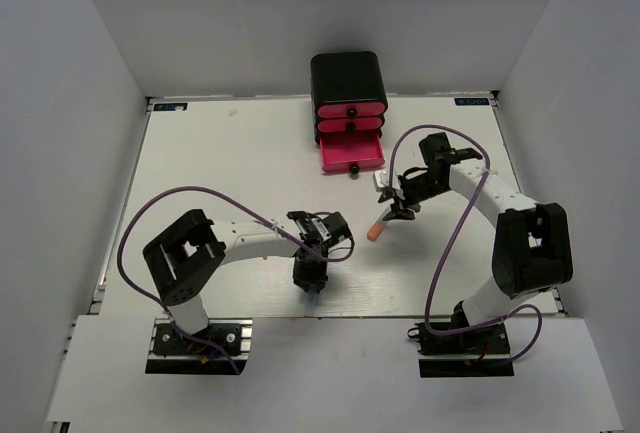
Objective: Sort the stationery into containers
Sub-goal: Grab a piece of stationery with the left arm, then place the stationery into the container
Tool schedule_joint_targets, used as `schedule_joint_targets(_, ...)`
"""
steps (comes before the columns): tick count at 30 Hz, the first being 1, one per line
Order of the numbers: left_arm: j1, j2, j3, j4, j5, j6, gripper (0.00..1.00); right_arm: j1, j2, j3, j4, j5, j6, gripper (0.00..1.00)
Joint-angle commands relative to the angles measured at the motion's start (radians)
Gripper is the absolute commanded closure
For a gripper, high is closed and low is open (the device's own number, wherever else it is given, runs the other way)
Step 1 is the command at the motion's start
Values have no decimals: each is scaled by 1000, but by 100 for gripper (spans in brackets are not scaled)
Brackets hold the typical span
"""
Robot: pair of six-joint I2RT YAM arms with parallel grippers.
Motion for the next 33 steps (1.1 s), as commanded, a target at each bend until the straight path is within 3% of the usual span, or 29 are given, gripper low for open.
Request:
schedule_joint_targets(1, -9, 3, 41, -25, -76, -7, 68, -12, -21, -10, 17, -22, 0, 45)
schedule_joint_targets(8, 23, -63, 168, 6, -263, 57, 83, -41, -61, -51, 142, 11, 150, 45)
schedule_joint_targets(10, 55, -63, 244, 52, -306, 98, 89, -58, -79, -70, 180, 24, 190, 49)
schedule_joint_targets(12, 87, -51, 326, 93, -326, 152, 89, -74, -96, -79, 194, 33, 222, 52)
schedule_joint_targets(19, 198, 67, 549, 299, -351, 631, 100, -120, -145, -154, 228, 30, 282, 87)
schedule_joint_targets(29, 293, 169, 549, 831, -202, 1175, 100, -140, -190, -222, 251, -2, 298, 89)
schedule_joint_targets(33, 302, 225, 549, 925, -146, 1240, 100, -143, -191, -225, 264, -11, 307, 89)
